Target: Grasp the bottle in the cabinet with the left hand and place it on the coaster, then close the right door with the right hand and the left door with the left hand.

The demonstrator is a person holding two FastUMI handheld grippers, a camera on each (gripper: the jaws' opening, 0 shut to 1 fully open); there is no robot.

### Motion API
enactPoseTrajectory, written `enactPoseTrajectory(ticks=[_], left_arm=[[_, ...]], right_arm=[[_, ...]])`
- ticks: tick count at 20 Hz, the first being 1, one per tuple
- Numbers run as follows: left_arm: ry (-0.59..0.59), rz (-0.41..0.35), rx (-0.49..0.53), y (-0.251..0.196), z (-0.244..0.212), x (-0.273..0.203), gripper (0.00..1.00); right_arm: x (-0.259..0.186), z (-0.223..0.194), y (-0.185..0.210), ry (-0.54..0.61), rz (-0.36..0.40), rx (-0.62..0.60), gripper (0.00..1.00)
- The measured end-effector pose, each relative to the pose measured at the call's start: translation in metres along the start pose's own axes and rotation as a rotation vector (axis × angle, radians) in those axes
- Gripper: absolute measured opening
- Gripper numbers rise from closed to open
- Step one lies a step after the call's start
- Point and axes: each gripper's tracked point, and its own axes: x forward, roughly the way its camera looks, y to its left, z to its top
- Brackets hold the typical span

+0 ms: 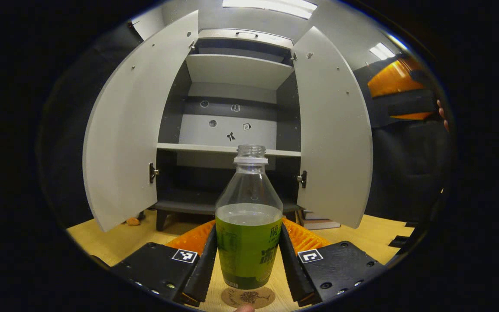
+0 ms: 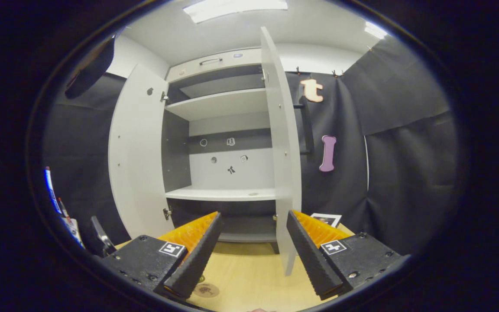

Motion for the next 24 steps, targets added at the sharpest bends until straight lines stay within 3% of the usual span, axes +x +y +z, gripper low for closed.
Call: enactPoseTrajectory(ticks=[5,9,10,14,22,24], left_arm=[[-0.024,0.057,0.047,0.001,-0.032,-0.002,0.69],[0.008,0.051,0.013,-0.002,-0.050,-0.002,0.69],[0.018,0.055,0.007,-0.002,-0.055,-0.005,0.69],[-0.006,0.033,0.008,-0.005,-0.053,-0.006,0.70],[0.010,0.009,0.013,-0.007,-0.049,-0.011,0.77],[-0.006,0.006,0.002,-0.006,-0.039,-0.013,0.90]], right_arm=[[0.001,-0.008,-0.002,0.050,-0.011,-0.013,0.99],[0.001,-0.009,-0.001,0.061,-0.011,-0.030,0.99],[0.001,-0.007,0.000,0.060,-0.011,-0.031,0.94],[0.001,-0.009,0.003,0.062,-0.007,-0.034,0.99],[-0.001,-0.009,0.004,0.063,-0.004,-0.022,0.99],[-0.002,-0.010,0.005,0.059,-0.001,-0.022,0.99]])
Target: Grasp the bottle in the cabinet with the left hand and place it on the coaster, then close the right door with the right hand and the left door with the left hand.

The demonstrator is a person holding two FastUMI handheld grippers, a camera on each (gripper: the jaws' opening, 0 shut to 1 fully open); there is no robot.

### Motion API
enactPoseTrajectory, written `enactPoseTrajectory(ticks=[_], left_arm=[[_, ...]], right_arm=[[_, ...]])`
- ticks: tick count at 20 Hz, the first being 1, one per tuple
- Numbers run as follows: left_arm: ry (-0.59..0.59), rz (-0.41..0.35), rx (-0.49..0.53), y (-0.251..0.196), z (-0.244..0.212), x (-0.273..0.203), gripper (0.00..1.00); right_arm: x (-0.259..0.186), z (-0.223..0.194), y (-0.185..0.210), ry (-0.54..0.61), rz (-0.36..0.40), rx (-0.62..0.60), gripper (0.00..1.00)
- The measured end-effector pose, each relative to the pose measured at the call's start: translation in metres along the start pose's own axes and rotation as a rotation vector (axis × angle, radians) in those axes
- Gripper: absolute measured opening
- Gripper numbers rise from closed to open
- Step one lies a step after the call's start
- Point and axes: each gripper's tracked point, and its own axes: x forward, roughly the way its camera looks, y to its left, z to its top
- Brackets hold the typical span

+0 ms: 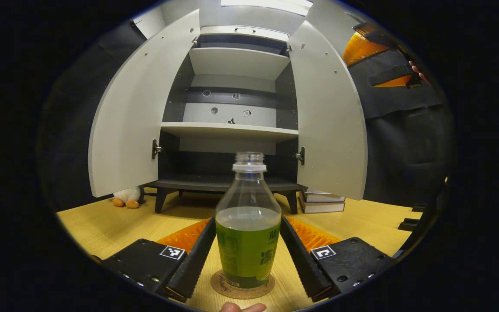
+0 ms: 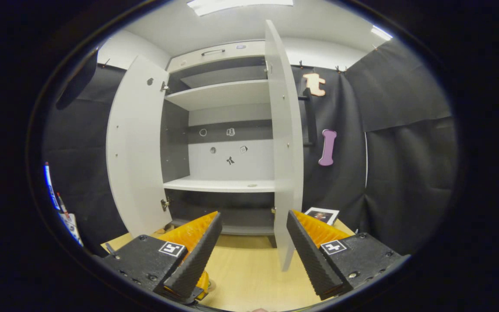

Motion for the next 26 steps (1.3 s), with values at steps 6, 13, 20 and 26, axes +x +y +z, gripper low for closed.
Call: enactPoseTrajectory(ticks=[6,13,20,26], left_arm=[[-0.058,-0.039,-0.048,0.001,0.064,-0.009,0.95],[-0.047,-0.078,-0.095,0.009,0.146,-0.018,0.95],[-0.036,-0.030,-0.116,0.022,0.178,-0.023,0.95],[-0.052,-0.014,-0.085,0.020,0.186,-0.022,0.95]], right_arm=[[-0.008,-0.008,0.000,0.011,0.006,-0.012,0.95],[-0.011,-0.036,0.017,-0.022,0.041,0.019,0.99],[-0.004,-0.039,-0.001,-0.056,0.027,0.154,0.99],[0.016,0.077,-0.135,-0.231,-0.223,0.070,0.99]])
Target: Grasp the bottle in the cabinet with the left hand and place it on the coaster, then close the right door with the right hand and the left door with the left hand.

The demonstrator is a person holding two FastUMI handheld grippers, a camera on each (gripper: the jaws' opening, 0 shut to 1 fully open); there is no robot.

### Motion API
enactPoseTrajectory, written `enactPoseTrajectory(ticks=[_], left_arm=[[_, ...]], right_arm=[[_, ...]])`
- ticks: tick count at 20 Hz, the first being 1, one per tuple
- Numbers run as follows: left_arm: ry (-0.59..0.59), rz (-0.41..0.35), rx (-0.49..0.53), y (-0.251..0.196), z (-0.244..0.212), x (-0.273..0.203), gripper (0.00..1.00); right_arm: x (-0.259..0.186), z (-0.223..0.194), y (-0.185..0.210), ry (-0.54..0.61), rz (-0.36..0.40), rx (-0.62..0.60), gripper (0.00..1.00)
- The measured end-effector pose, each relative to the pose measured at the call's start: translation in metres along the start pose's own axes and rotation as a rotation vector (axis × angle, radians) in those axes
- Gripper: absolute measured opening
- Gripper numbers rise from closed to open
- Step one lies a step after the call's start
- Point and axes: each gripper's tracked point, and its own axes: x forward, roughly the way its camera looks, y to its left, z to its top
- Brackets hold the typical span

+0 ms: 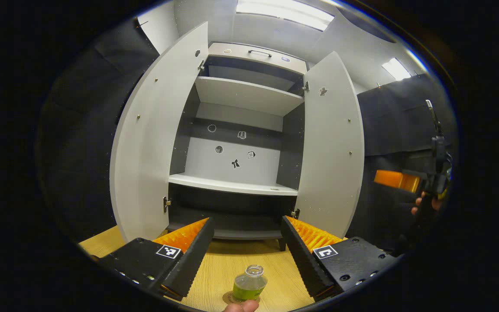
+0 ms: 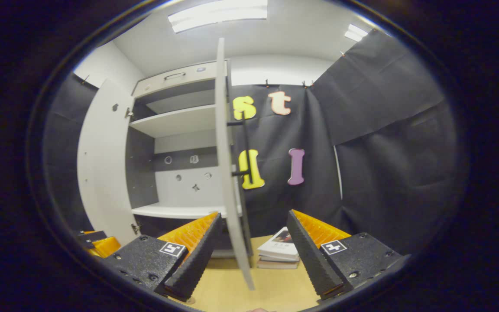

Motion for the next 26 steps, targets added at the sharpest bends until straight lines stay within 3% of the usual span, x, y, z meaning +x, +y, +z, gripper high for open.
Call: enactPoseTrajectory(ticks=[5,8,10,11,12,13,15,16,17,19,21,22,23,25,26], left_arm=[[0.024,0.021,-0.004,-0.005,-0.010,-0.006,0.95],[0.020,0.023,-0.016,-0.010,-0.011,-0.008,0.95],[0.012,0.033,-0.003,-0.006,-0.011,-0.007,0.95],[0.014,0.041,-0.004,-0.003,-0.012,-0.007,0.95],[0.018,0.043,-0.012,-0.002,-0.014,-0.006,0.95],[0.022,0.045,-0.024,-0.001,-0.015,-0.006,0.95],[0.025,0.044,-0.039,0.001,-0.016,-0.005,0.95],[0.023,0.040,-0.039,0.001,-0.015,-0.004,0.95],[0.026,0.029,-0.034,0.000,-0.014,-0.003,0.95],[0.020,0.002,-0.012,-0.003,-0.010,-0.005,0.95],[0.007,-0.022,0.002,-0.004,-0.007,-0.007,0.99],[0.008,-0.028,0.007,-0.004,-0.008,-0.008,0.95],[0.013,-0.031,0.012,-0.004,-0.009,-0.010,0.95],[0.017,-0.030,0.017,0.001,-0.011,-0.012,0.95],[0.022,-0.024,0.019,0.004,-0.012,-0.013,0.95]], right_arm=[[0.059,0.053,-0.014,-0.012,0.024,0.004,0.98],[0.079,0.062,-0.011,-0.016,0.032,-0.014,0.98],[0.083,0.060,-0.004,-0.008,0.045,-0.031,0.98],[0.084,0.059,-0.006,-0.009,0.035,-0.043,0.94],[0.085,0.060,-0.005,-0.017,0.036,-0.053,0.99],[0.084,0.060,-0.003,-0.014,0.041,-0.067,0.94],[0.083,0.059,0.002,-0.008,0.048,-0.066,0.99],[0.083,0.058,0.003,0.000,0.053,-0.073,0.93],[0.082,0.059,0.006,-0.003,0.057,-0.077,0.98],[0.080,0.058,0.013,0.001,0.058,-0.078,0.98],[0.076,0.056,0.029,0.003,0.079,-0.077,0.98],[0.074,0.055,0.039,0.004,0.096,-0.075,0.93],[0.073,0.053,0.048,0.012,0.112,-0.078,0.98],[0.071,0.052,0.068,0.013,0.144,-0.087,0.98],[0.071,0.050,0.079,0.013,0.165,-0.094,0.93]])
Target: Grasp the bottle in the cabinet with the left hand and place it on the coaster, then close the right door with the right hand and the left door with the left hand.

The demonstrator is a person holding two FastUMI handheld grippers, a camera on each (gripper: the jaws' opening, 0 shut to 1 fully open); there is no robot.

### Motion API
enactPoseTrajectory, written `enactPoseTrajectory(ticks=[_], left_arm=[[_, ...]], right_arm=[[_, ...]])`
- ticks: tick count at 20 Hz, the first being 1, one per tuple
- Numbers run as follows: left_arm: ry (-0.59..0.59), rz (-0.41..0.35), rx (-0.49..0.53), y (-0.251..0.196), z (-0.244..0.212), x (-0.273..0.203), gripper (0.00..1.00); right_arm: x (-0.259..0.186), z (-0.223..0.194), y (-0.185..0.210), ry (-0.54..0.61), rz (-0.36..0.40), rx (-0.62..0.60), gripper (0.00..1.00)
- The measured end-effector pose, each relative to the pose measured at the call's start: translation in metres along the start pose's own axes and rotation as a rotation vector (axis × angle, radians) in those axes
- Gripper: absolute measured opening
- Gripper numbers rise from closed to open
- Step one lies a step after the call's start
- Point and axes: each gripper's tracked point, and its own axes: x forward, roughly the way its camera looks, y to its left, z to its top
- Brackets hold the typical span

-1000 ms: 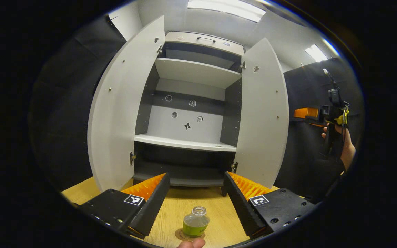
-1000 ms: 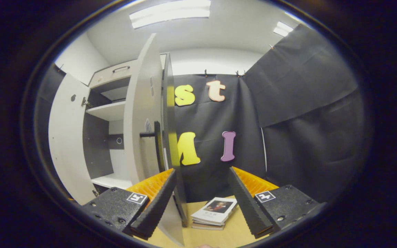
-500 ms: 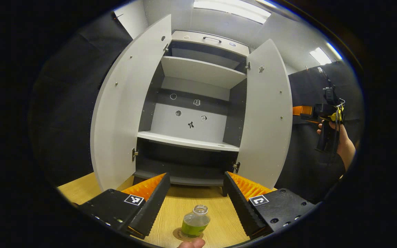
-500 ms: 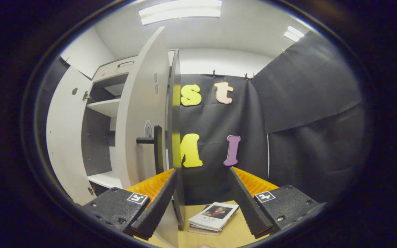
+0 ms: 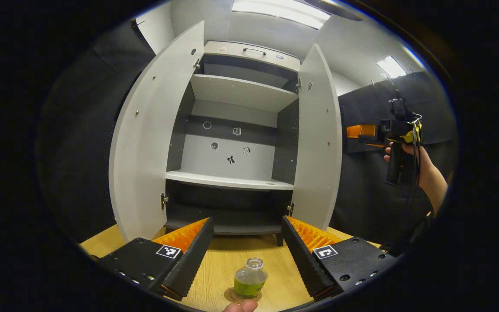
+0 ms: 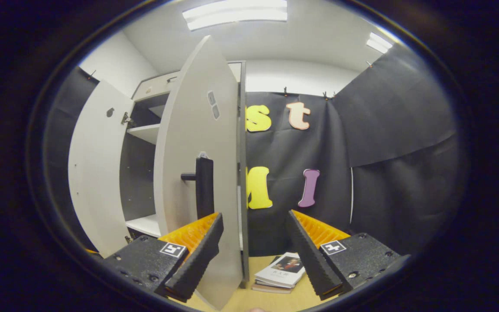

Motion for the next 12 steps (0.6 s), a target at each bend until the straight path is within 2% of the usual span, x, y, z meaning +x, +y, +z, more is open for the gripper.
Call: enactPoseTrajectory(ticks=[1,2,4,5,6,8,9,10,11,12], left_arm=[[0.004,0.011,0.000,0.005,-0.001,-0.002,0.95],[0.007,0.022,-0.002,0.009,-0.002,-0.003,0.95],[0.009,0.046,-0.003,0.019,-0.002,-0.007,0.95],[0.008,0.061,-0.002,0.024,-0.001,-0.010,1.00],[0.007,0.075,-0.003,0.029,0.000,-0.011,0.95],[0.009,0.098,-0.005,0.036,-0.001,-0.017,0.95],[0.014,0.107,-0.008,0.039,-0.002,-0.020,0.95],[0.018,0.115,-0.011,0.041,-0.003,-0.023,1.00],[0.021,0.125,-0.014,0.043,-0.004,-0.026,0.95],[0.023,0.134,-0.017,0.045,-0.004,-0.029,0.95]], right_arm=[[0.003,-0.001,0.012,0.000,0.025,-0.005,0.98],[0.007,-0.002,0.023,0.006,0.050,-0.006,0.93],[0.016,-0.004,0.043,0.010,0.086,-0.003,0.94],[0.020,-0.005,0.051,0.007,0.099,-0.003,0.98],[0.024,-0.006,0.062,0.004,0.120,-0.006,0.98],[0.035,-0.010,0.079,-0.004,0.154,0.001,0.98],[0.040,-0.013,0.084,-0.001,0.160,-0.003,0.98],[0.045,-0.015,0.084,0.001,0.155,-0.004,0.94],[0.046,-0.016,0.082,0.002,0.146,0.005,0.99],[0.045,-0.015,0.079,-0.002,0.141,0.023,0.98]])
